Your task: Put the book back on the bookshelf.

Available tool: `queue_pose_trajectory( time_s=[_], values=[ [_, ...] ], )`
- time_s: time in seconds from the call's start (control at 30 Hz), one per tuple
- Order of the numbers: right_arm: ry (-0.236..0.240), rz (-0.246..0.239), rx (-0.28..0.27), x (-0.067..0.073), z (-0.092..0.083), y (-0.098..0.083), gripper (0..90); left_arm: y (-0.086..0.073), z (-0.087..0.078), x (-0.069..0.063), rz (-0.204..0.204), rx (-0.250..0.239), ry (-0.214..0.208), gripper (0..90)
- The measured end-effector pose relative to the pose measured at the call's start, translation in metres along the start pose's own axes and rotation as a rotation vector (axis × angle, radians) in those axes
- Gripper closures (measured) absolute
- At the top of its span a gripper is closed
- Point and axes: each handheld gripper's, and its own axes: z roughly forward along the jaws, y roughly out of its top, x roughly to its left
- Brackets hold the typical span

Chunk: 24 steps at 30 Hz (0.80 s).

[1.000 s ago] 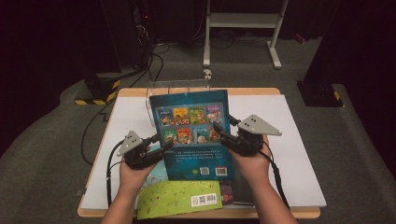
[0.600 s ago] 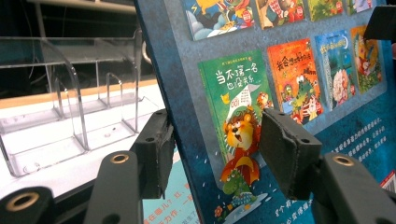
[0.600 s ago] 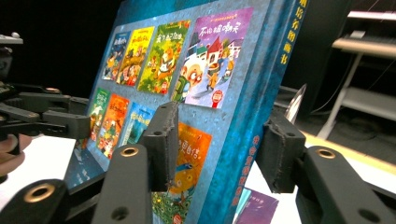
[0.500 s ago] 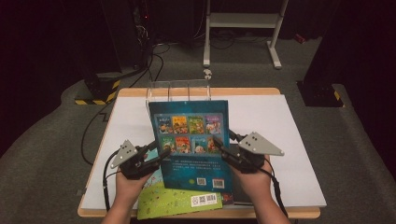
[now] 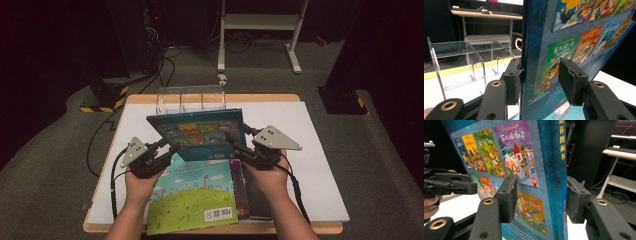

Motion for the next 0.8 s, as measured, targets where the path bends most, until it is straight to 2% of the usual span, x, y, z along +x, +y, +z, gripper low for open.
queue_pose_trajectory(
  time_s=[0.07,0.17,0.33,0.47,0.6,0.67,0.73,0.77,0.8],
  values=[
    [0.003,0.001,0.002,0.001,0.0,0.0,46.1,0.0,0.0,0.0,-0.001,-0.001,-0.001,53.6],
    [0.05,0.039,0.037,-0.007,0.004,-0.007,44.7,0.0,0.0,0.001,-0.001,-0.001,-0.007,53.3],
    [0.141,0.125,0.135,-0.031,0.017,-0.04,46.7,0.0,0.004,0.006,-0.028,-0.006,-0.017,52.6],
    [0.173,0.123,0.146,-0.035,0.019,-0.048,49.7,0.001,0.005,0.007,-0.034,-0.002,-0.015,51.8],
    [0.195,0.087,0.152,-0.033,0.017,-0.048,55.2,0.003,0.004,0.01,-0.026,0.01,-0.002,51.1],
    [0.231,0.088,0.152,-0.032,0.015,-0.049,60.8,0.003,0.004,0.013,-0.025,0.015,0.023,50.6],
    [0.313,0.107,0.14,-0.033,0.014,-0.052,69.4,0.003,0.002,0.018,-0.036,0.017,0.054,52.0],
    [0.337,0.102,0.137,-0.032,0.014,-0.053,73.5,0.001,0.0,0.023,-0.055,0.021,0.067,51.6],
    [0.344,0.073,0.13,-0.027,0.013,-0.054,76.9,0.0,-0.002,0.026,-0.068,0.03,0.088,50.8]
  ],
)
